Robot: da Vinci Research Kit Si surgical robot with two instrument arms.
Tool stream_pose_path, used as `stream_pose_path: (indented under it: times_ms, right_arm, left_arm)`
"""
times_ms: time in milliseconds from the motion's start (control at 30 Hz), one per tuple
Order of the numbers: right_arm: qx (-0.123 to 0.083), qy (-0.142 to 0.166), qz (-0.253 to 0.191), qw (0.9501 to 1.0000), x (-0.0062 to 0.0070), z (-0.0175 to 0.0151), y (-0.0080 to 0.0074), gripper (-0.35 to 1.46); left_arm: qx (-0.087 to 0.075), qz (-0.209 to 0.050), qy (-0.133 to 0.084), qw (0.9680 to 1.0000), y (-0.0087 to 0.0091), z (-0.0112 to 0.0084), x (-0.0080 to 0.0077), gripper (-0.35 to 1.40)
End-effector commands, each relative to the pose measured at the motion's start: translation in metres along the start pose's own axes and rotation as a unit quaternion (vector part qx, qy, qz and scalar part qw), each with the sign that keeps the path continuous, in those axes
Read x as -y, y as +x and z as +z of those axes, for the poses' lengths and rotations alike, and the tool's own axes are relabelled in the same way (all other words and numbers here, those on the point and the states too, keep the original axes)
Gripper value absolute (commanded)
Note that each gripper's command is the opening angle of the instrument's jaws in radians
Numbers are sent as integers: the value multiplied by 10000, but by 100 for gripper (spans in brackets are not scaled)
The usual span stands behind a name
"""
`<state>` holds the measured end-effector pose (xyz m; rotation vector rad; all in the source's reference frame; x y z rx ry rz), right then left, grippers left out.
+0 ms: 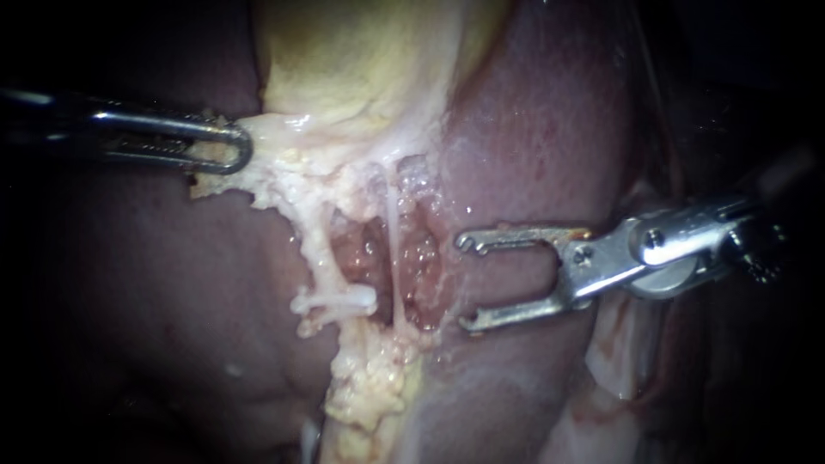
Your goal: Going back second clip left tube
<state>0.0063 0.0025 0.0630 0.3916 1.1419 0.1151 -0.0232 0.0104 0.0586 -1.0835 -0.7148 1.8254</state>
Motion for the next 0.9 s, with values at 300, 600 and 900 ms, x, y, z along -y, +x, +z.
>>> stream_pose_path:
  times_ms: [300, 600, 900]
  right_arm:
    - [23, -24, -24, 10000, -1, -1, 0, 50]
    - [27, -34, -18, 10000, -5, -2, -4, 50]
    - [-26, 99, -9, 9999, -5, 1, -2, 50]
  left_arm:
    - [103, 30, -13, 9999, -7, 40, 8, -35]
    - [213, 101, -22, 9997, -14, 83, 29, -35]
    - [252, 126, -30, 9996, -19, 84, 33, -35]
